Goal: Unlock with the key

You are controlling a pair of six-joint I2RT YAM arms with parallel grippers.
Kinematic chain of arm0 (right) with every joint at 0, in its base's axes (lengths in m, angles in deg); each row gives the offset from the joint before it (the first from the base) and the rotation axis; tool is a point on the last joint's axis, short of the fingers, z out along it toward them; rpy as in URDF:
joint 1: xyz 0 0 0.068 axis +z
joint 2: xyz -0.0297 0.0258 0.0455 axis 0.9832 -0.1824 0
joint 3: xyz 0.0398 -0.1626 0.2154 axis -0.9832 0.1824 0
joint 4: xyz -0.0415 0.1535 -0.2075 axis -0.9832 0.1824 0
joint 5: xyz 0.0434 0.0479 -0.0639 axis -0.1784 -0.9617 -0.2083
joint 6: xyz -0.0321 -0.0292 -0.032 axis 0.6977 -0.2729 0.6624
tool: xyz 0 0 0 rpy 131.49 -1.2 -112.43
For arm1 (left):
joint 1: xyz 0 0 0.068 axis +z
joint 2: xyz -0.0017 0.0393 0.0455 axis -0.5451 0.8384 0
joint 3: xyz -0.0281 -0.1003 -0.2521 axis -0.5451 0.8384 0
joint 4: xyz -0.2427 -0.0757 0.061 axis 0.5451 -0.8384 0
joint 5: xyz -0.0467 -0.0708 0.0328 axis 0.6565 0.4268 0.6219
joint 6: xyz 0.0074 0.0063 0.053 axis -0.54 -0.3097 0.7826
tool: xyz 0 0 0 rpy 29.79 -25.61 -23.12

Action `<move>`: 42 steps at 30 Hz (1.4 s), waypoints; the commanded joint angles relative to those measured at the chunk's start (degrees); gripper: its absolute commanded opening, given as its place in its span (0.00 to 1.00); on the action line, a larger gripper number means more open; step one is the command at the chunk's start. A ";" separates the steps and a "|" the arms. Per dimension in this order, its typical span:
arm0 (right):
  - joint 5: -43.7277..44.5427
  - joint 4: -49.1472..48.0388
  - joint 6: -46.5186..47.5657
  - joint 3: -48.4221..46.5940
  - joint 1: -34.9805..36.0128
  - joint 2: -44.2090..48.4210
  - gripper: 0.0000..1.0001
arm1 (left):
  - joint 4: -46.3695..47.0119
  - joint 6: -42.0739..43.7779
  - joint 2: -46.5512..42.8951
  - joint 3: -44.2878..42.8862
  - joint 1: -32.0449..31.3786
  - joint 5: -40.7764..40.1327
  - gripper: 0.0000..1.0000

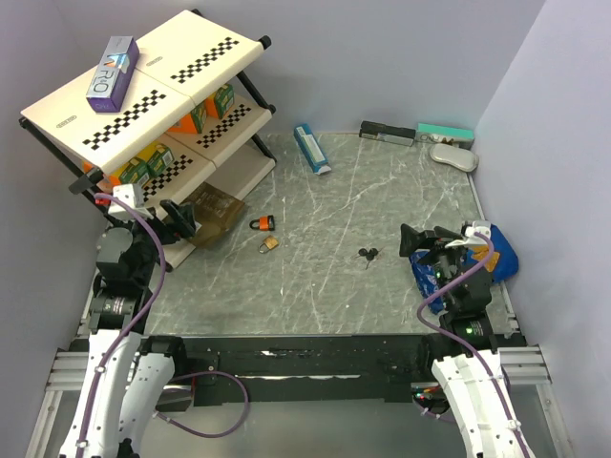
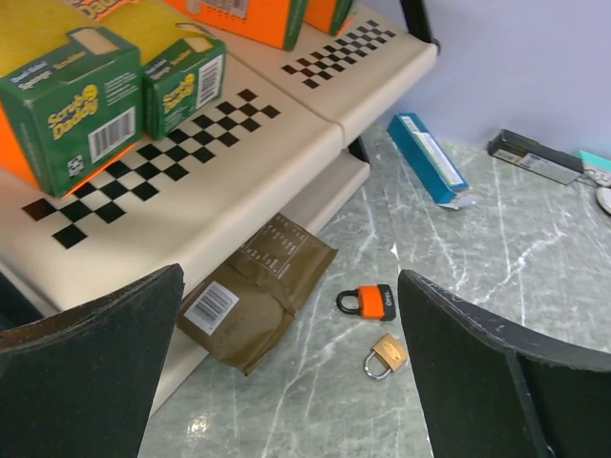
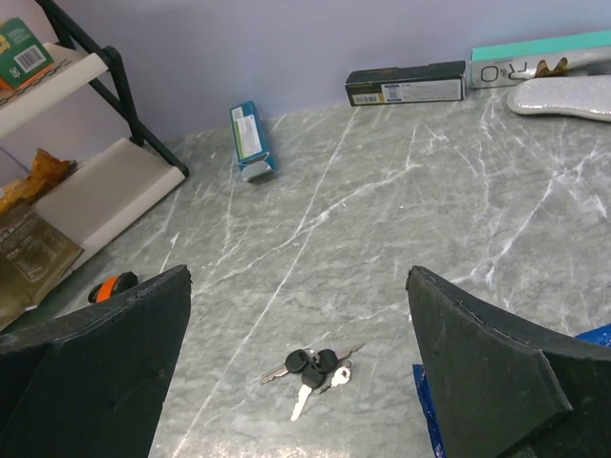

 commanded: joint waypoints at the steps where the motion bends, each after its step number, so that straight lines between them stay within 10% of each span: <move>1: 1.04 -0.90 2.01 -2.34 0.39 -0.02 1.00 | 0.50 -0.67 0.33 -2.38 0.37 -3.02 0.99; 21: 12.00 27.13 2.11 -22.82 12.59 -32.76 0.88 | -3.29 3.10 9.90 -7.30 -12.18 -3.65 0.98; 28: 9.57 21.09 -1.67 -25.01 21.31 -48.43 0.86 | 0.32 2.05 11.85 -3.97 -12.72 2.51 1.00; 42: 8.25 25.99 2.10 -38.02 15.95 -71.03 0.70 | -0.64 3.98 9.74 -1.94 -12.72 0.75 0.99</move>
